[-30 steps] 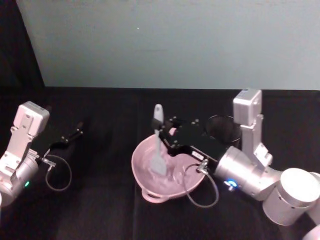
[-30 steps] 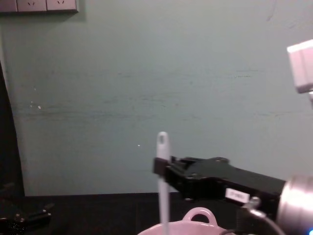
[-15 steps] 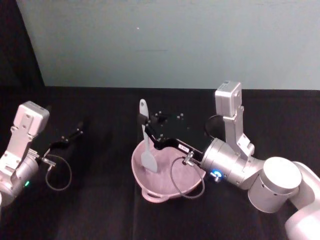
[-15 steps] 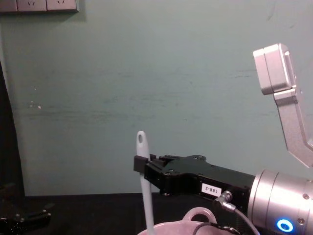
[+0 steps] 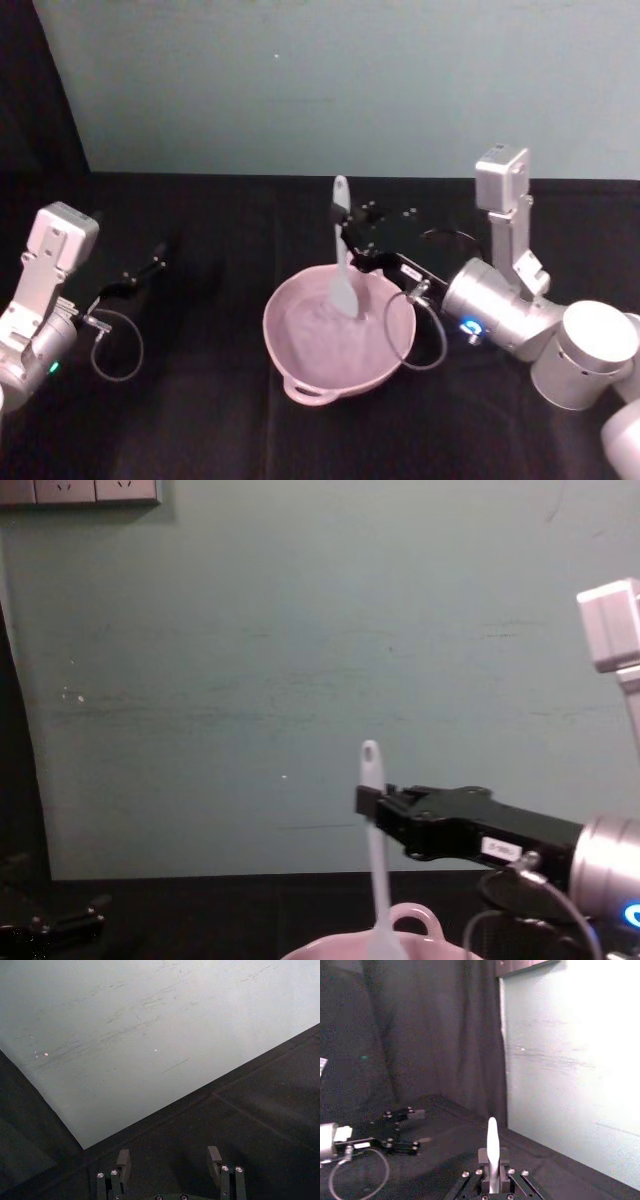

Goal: Use the one hand to pick up the spoon and stir the clear water in the bowl.

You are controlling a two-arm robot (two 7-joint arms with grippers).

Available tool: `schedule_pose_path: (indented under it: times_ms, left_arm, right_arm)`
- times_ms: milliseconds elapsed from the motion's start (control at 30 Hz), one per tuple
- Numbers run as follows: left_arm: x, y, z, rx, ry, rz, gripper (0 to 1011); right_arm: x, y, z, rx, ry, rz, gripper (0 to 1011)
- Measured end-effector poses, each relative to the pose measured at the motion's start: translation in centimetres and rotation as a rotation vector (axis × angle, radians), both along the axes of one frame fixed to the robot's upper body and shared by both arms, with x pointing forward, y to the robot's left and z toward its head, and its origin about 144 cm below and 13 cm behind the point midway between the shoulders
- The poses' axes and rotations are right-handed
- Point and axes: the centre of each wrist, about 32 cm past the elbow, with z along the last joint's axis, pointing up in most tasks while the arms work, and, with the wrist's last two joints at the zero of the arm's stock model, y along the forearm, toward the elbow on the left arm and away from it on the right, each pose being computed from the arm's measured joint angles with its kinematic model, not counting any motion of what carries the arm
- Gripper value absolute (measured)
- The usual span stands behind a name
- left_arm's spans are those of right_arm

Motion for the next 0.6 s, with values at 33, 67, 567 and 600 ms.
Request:
schedule_pose_path:
  times_ms: [33, 67, 567, 600]
  left_arm:
    - [0.0, 0.0, 0.0, 0.0, 0.0, 0.0, 1005]
    - [0.0, 0.0, 0.0, 0.0, 0.0, 0.0, 1005]
    - [0.0, 0.0, 0.0, 0.0, 0.0, 0.0, 1005]
    - [0.0, 0.0, 0.0, 0.0, 0.0, 0.0, 1005]
  right_arm:
    - [-0.1, -0.2, 0.0, -0.002, -0.002, -0.008, 112]
    - [-0.2, -0.6, 0.1, -0.004, -0.005, -0.019, 112]
    - [-2.6, -1.0, 0.4, -0.016, 0.0, 0.005, 112]
    - [-2.8, -0.8, 0.4, -0.015, 0.001, 0.011, 112]
